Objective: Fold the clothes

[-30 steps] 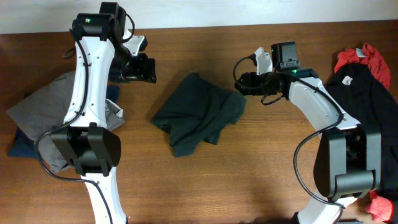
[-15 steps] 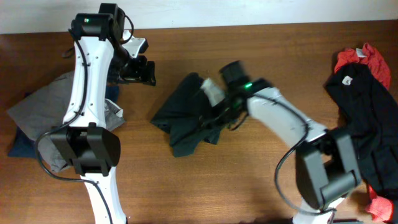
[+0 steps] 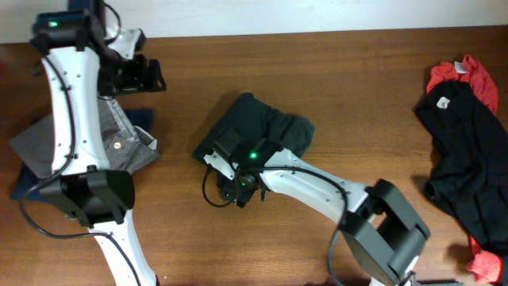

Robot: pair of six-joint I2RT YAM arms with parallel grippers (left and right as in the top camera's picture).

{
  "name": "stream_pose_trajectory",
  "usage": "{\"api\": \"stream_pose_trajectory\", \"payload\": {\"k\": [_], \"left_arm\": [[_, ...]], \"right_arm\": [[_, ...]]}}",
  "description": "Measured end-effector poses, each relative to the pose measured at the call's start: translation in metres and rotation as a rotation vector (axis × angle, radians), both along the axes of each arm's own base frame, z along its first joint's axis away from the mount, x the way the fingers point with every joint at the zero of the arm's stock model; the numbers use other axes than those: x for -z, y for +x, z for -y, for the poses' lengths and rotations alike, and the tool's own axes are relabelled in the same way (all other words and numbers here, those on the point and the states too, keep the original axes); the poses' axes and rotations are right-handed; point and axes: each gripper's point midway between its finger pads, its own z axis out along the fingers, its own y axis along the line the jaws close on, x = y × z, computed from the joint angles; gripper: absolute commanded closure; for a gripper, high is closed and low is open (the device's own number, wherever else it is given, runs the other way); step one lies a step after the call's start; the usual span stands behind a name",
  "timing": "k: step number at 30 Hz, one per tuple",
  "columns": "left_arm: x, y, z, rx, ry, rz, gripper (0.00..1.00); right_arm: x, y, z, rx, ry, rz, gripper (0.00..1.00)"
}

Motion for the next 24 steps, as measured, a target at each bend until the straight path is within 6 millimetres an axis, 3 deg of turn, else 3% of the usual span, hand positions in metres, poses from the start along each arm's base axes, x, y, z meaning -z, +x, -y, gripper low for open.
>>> {"api": "stream_pose_trajectory", "payload": {"k": [2,4,7,10,16,19,24], "left_arm": [[-0.005,0.001,-0.001,-0.004,-0.004,0.016,0.13],[-0.007,0.000,0.000,-0.002,-0.009,0.022,0.13],[-0.008,0.000,0.002,0.002,-0.015,0.023,0.13],[-0.008,0.000,0.003,0.004,-0.017,0.023,0.09],[-0.008,0.000,0.003,0.004,-0.018,0.023,0.08],[-0.008,0.000,0.003,0.004,-0.018,0.023,0.05],[-0.008,0.000,0.003,0.004,-0.019,0.023,0.04]], "right_arm": [[0.011,0.006,0.001,0.011,-0.026,0.014,0.25],[0.023,0.009,0.003,0.020,-0.050,0.017,0.36],[0.034,0.009,0.008,0.034,-0.085,0.010,0.73],[0.035,0.007,0.018,0.058,-0.124,-0.001,0.95],[0.029,-0.010,0.053,0.061,-0.274,-0.042,0.96],[0.019,-0.012,0.065,0.069,-0.321,-0.027,0.81],[0.001,-0.016,0.081,0.069,-0.376,-0.009,0.78]]}}
